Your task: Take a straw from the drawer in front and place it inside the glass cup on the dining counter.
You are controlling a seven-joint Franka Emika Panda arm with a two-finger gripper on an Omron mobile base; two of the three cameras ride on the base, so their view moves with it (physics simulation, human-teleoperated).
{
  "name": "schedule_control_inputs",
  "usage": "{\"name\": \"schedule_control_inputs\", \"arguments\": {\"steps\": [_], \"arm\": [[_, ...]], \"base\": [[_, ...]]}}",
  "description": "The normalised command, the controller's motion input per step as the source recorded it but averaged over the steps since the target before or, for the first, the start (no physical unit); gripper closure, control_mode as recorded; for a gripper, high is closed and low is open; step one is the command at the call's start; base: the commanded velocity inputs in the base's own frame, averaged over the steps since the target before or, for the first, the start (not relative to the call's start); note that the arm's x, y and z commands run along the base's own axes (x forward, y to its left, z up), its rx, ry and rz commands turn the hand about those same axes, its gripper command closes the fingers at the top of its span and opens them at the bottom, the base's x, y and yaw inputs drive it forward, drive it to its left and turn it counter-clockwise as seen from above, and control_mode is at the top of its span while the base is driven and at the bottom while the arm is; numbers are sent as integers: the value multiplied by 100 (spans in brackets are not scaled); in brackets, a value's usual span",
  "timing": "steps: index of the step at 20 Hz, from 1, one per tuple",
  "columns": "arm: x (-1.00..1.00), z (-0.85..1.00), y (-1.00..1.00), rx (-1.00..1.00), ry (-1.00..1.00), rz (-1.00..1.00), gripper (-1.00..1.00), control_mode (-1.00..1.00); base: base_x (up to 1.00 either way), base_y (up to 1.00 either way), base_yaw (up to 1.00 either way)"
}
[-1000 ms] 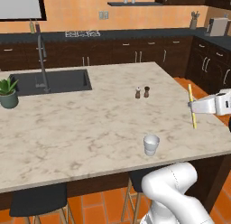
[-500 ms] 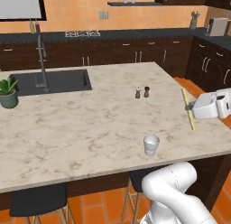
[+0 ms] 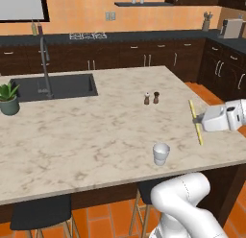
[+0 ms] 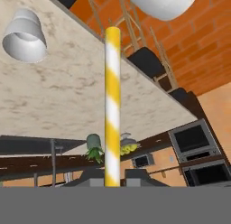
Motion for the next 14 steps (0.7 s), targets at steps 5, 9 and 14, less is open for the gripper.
{"name": "schedule_control_inputs", "arguments": {"steps": [5,9,14], "arm": [[0,-49,-6,10,-18,18,100,-100],[0,-64,6,7,-22,18,100,-100],[9,-75,3,0,-18,19,100,-100]], "base": [[0,0,0],[0,0,0],[0,0,0]]}}
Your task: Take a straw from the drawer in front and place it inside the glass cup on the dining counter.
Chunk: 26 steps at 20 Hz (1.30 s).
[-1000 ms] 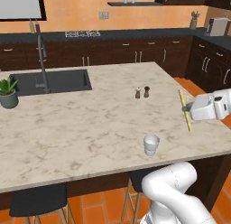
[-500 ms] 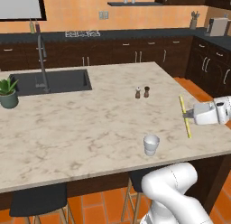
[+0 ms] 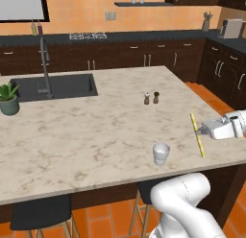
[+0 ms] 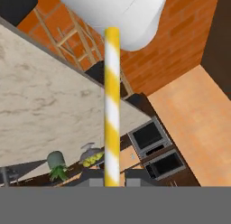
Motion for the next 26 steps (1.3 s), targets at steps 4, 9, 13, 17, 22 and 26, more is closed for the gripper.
{"name": "schedule_control_inputs", "arguments": {"steps": [4,9,13,17,22,26], "arm": [[16,-80,4,0,-25,20,100,-100],[31,-68,9,0,-34,15,100,-100],[34,-28,1,0,-49,12,100,-100],[32,-30,7,0,-48,12,100,-100],[47,-38,18,0,-33,18,100,-100],[45,-24,14,0,-16,14,100,-100]], "base": [[0,0,0],[0,0,0],[0,0,0],[0,0,0],[0,0,0],[0,0,0]]}}
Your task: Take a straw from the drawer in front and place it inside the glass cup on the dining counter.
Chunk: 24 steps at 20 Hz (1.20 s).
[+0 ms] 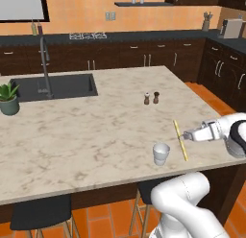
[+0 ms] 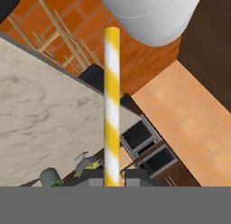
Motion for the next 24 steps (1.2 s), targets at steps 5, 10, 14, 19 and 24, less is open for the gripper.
{"name": "schedule_control_inputs", "arguments": {"steps": [5,10,14,19,24], "arm": [[6,21,3,2,39,-7,100,-100],[0,4,-6,2,60,-9,100,-100],[0,-12,2,1,68,-13,100,-100],[0,0,7,7,60,-19,100,-100],[0,-22,2,4,49,-9,100,-100]], "base": [[0,0,0],[0,0,0],[0,0,0],[0,0,0],[0,0,0]]}}
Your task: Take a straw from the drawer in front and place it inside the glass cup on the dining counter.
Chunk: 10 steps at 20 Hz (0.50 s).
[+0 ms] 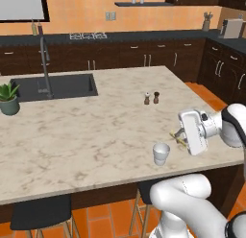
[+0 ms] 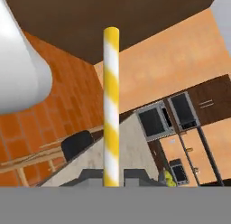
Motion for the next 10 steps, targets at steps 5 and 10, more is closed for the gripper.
{"name": "schedule_control_inputs", "arguments": {"steps": [5,10], "arm": [[0,-1,1,13,62,-8,100,-100],[0,-3,0,17,65,-9,100,-100]], "base": [[0,0,0],[0,0,0]]}}
